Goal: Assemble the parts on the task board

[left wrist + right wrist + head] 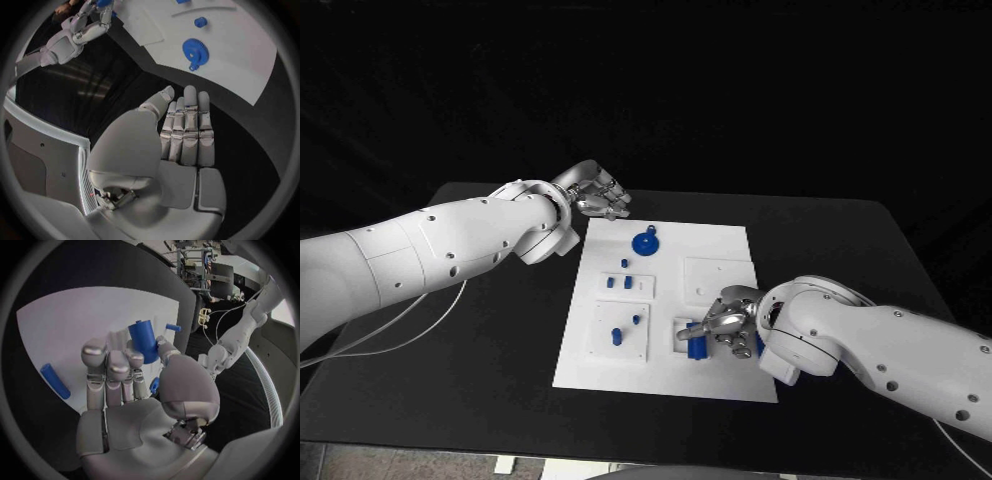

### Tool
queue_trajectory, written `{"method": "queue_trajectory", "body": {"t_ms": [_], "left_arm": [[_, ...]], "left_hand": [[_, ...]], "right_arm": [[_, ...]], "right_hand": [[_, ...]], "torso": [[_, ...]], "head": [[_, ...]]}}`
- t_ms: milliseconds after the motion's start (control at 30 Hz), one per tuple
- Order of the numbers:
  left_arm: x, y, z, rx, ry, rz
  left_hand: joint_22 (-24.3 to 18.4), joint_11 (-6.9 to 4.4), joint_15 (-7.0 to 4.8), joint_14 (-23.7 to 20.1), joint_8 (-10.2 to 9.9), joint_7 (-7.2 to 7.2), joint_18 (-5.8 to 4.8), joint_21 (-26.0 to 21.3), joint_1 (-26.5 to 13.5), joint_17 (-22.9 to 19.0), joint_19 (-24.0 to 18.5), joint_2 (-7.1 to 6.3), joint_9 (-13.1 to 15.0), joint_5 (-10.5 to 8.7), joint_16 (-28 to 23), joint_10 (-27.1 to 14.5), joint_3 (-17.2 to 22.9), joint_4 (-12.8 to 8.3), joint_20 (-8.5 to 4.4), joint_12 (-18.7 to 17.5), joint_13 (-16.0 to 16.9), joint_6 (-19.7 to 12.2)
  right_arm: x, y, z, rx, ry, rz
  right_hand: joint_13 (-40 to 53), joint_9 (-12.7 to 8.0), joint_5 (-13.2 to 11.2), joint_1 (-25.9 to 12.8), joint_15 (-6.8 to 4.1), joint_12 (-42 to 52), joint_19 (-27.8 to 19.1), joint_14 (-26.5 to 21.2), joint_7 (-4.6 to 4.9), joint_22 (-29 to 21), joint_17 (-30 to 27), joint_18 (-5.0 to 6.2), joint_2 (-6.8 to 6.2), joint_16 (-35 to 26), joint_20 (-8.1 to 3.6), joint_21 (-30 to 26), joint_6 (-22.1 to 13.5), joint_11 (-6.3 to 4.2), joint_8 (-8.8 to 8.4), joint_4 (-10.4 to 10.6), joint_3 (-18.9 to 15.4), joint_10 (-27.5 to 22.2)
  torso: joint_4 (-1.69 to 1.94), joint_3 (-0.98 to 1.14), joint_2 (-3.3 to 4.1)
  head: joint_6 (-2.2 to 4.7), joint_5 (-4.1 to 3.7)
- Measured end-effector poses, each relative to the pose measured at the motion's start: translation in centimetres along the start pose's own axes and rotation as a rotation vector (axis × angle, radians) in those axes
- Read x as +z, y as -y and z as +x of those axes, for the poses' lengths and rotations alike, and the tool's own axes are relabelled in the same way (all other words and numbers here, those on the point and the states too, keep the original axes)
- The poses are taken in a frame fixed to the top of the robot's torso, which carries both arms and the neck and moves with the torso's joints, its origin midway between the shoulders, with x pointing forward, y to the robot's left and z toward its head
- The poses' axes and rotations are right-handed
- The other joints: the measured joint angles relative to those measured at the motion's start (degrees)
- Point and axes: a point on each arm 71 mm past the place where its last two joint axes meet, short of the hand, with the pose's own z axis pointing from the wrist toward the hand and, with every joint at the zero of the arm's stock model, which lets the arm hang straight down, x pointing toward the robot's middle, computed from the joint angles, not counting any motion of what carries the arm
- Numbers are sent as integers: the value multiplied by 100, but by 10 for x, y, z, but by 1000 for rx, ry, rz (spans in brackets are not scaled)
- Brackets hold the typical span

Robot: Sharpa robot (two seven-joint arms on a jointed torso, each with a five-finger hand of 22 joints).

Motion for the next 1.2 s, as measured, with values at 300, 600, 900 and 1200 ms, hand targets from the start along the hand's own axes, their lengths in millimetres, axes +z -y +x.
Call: {"method": "queue_trajectory", "body": {"t_ms": [300,600,900,1200], "left_arm": [[0,0,0,0,-3,-1],[1,1,2,0,-8,-2],[2,2,3,-1,-15,-2],[3,3,4,-1,-20,-4]], "left_hand": [[-12,0,0,0,0,0,0,0,-23,5,0,-23,0,0,0,0,11,37,0,0,0,0],[-30,0,0,0,0,0,0,0,-23,5,0,-23,0,0,0,0,11,37,0,0,0,0],[-30,0,0,0,0,0,0,0,-23,4,0,-23,0,0,0,0,11,36,0,0,0,0],[-29,0,0,0,0,0,0,0,-23,3,0,-23,0,0,0,0,11,36,0,0,0,0]], "right_arm": [[3,-3,1,-4,4,1],[6,-7,1,-8,8,-1],[9,-8,1,-24,10,4],[10,-9,1,-36,16,3]], "right_hand": [[-31,4,-39,0,0,0,0,0,20,0,12,0,0,0,0,0,22,1,33,228,-229,1],[-66,15,-83,0,0,-45,0,0,19,0,12,0,0,-22,0,1,43,2,54,370,-371,3],[-88,49,-83,-4,0,-69,0,-1,18,-1,-7,-1,-2,-87,0,-77,65,-11,62,462,-655,-11],[-85,63,-55,-8,1,-69,-21,-1,28,-1,-35,0,-56,-144,-20,-106,-8,-1,44,593,-1340,-42]], "torso": [[0,-1,3],[0,-4,4],[2,-4,3],[-3,2,3]], "head": [[13,25],[18,73],[0,129],[0,153]]}}
